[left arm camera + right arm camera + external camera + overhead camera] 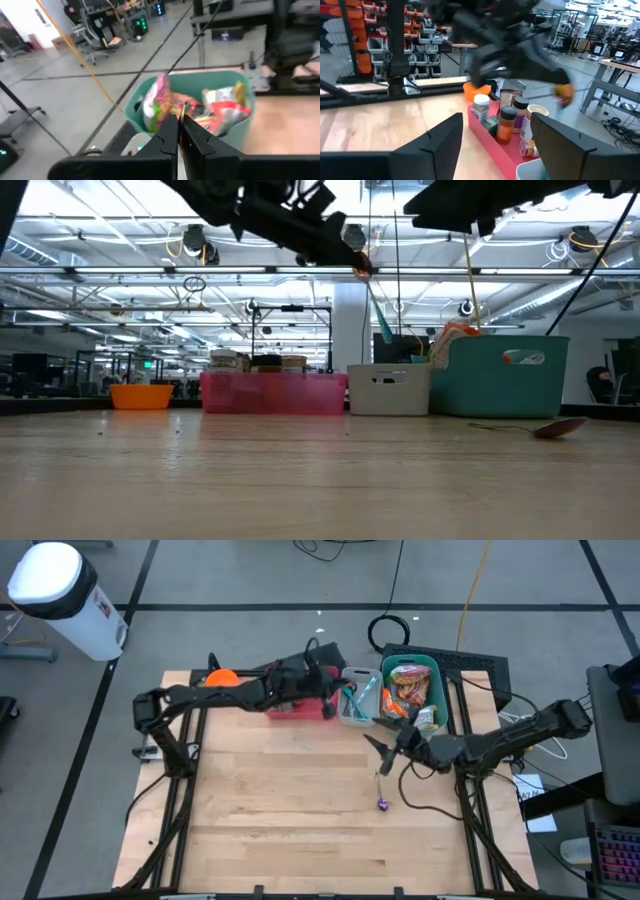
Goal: Pick & Place Food Item
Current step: Put the right purple spoon into the white bin
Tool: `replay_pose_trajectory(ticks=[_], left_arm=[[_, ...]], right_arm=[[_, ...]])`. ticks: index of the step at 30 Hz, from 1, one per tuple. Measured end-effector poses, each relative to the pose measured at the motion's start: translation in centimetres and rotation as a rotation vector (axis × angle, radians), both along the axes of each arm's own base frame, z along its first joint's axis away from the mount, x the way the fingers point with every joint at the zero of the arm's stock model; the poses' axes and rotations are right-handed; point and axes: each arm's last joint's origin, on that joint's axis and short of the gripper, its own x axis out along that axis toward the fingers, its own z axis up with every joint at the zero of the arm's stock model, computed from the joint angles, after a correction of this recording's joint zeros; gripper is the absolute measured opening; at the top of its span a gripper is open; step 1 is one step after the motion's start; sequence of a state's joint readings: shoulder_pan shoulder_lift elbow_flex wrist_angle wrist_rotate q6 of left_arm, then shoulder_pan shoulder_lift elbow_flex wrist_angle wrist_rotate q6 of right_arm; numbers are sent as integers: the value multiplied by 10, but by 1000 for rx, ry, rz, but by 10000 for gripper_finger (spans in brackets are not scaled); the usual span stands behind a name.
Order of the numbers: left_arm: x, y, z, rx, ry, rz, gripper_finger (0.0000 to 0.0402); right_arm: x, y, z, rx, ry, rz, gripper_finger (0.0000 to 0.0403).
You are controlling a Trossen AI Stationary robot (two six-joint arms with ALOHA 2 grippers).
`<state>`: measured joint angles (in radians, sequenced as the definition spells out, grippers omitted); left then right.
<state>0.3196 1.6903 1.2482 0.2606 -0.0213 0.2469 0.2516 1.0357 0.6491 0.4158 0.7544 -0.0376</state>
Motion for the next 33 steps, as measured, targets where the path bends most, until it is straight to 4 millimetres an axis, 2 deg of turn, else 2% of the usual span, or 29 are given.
replay_pose_trajectory(ticks=[5,12,17,23,30,33], left_arm=[[17,26,-9,27,3,10,6],[41,52,-52,-35,77,3,9],[48,52,-70,-63,126,-13,5],[49,48,-71,-75,132,-26,16],[50,42,-73,-80,157,-38,5],[51,40,-73,-68,157,-39,24]], right_arm=[[-2,1,-7,-6,20,4,230],[-4,0,-12,-27,21,3,219],[-4,-1,-14,-29,22,-4,218],[-4,-2,-13,-31,18,-8,217],[-4,-2,-14,-31,18,-9,213],[-4,-2,-14,-31,18,-9,212]])
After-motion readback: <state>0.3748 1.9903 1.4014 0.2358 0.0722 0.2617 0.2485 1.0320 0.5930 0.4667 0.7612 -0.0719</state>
